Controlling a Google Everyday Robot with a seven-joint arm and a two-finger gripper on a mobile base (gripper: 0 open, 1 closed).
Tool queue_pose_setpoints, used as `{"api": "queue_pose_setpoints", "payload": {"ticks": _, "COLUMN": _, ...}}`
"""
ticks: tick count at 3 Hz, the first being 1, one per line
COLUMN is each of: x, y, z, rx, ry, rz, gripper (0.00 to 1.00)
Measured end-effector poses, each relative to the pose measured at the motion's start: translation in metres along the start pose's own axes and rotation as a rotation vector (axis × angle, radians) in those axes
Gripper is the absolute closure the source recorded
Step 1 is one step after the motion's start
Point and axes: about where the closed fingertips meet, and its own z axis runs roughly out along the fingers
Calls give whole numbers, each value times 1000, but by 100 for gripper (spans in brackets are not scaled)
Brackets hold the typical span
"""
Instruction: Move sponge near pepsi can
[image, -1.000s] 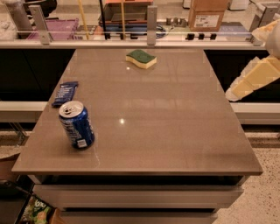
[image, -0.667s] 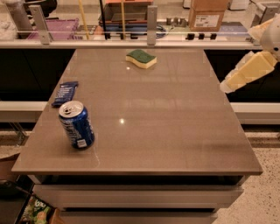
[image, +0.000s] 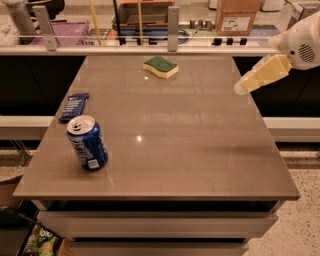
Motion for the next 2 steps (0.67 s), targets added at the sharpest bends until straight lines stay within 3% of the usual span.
{"api": "queue_pose_setpoints", "payload": {"ticks": 2, "x": -21, "y": -18, "z": 35, "rx": 68, "ry": -47, "rz": 149, "gripper": 0}}
